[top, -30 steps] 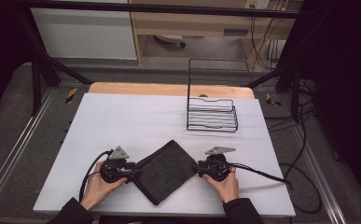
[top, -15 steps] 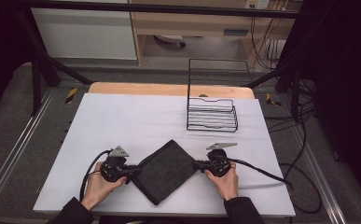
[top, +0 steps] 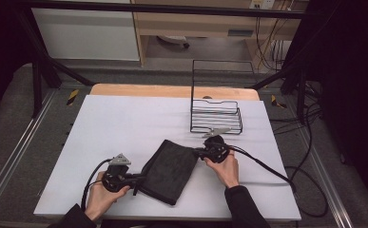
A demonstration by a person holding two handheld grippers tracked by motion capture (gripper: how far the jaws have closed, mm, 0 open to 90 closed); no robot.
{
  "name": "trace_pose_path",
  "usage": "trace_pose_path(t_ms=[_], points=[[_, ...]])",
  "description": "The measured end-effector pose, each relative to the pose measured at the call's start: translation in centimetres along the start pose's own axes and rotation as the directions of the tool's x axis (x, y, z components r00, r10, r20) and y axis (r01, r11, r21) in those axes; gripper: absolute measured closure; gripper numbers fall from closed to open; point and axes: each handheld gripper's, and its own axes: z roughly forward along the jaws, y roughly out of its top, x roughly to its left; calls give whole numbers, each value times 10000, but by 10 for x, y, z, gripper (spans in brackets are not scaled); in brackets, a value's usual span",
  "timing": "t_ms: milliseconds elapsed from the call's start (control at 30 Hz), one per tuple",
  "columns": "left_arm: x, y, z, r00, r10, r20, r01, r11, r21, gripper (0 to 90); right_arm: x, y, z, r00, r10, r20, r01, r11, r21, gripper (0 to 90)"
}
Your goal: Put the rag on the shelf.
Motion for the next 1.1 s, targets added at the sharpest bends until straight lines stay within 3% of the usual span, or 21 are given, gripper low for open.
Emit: trace_pose_path(t_ms=[133, 367, 433, 500, 567, 600, 667, 700, 900, 1100], points=[[-7, -3, 3, 9999, -71, -70, 70, 9998, -203, 764, -3, 19, 14, 9949, -974, 247, 970, 9951, 190, 817], [-15, -5, 5, 9991, 200, -379, -214, 9991, -369, 761, -5, 15, 29, 9935, -955, 620, 953, 9954, 54, 782], [-16, -6, 5, 9988, 211, -434, -228, 9990, -385, 761, -4, 8, 21, 9936, -584, 966, 663, 9945, -811, 650], [-16, -6, 5, 9984, 273, -487, -292, 9988, -388, 762, 0, 2, 8, 9955, -224, 922, 352, 9896, -1397, 534], [-17, -6, 6, 9980, 320, -541, -341, 9987, -380, 762, 3, -1, 2, 9966, -78, 822, 198, 9890, -1464, 489], [-17, -6, 6, 9980, 314, -544, -336, 9987, -385, 762, 13, -11, -8, 9975, -27, 709, 122, 9908, -1344, 375], [-17, -7, 6, 9981, 273, -559, -296, 9988, -399, 762, 20, -16, -11, 9980, -10, 625, 86, 9927, -1205, 350], [-17, -7, 6, 9981, 244, -561, -267, 9988, -408, 763, 33, -28, -17, 9994, -26, 349, 65, 9937, -1120, 325], [-19, -8, 7, 9972, 197, -727, -230, 9987, -457, 763, 61, -60, -14, 9992, 361, -157, -373, 9956, -861, 342], [-19, -8, 7, 9973, 157, -716, -190, 9988, -459, 764, 69, -69, -5, 9953, 791, -557, -829, 9941, -706, 455]])
